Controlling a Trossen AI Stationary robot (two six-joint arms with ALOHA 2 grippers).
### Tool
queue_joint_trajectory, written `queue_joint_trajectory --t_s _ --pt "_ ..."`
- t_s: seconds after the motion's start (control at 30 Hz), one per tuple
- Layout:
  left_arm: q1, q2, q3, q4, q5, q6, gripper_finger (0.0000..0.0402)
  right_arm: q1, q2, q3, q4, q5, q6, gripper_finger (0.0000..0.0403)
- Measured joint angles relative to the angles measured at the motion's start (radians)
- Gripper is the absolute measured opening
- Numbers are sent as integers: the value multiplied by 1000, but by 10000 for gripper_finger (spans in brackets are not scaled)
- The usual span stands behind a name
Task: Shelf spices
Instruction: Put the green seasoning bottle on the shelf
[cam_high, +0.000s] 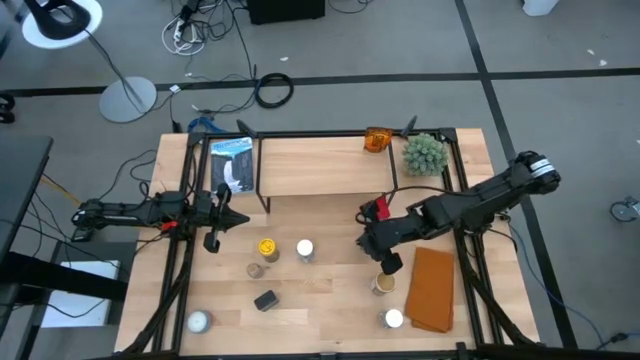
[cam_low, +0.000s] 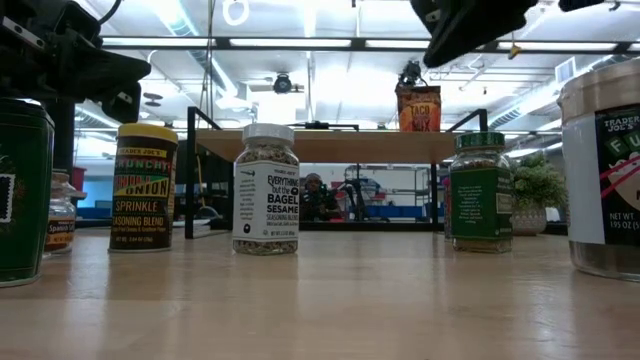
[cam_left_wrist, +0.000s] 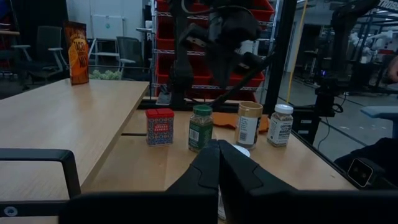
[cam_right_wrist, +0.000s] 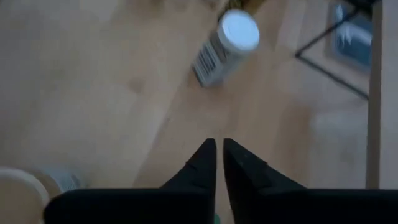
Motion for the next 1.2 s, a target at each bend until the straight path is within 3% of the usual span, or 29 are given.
queue_joint_trajectory --t_s 0.3,0.53,0.67,0.83,1.2 --pt "0 0 0 0 0 0 7 -28 169 202 -341 2 -24 171" --pt "0 0 0 0 0 0 7 -49 241 227 -466 -97 -134 291" --pt "0 0 0 0 0 0 7 -77 245 226 -486 -106 -158 336" --pt "0 0 0 0 0 0 7 -116 245 221 -464 -138 -197 346" --pt "0 0 0 1 0 0 7 -126 277 158 -403 -185 -251 303"
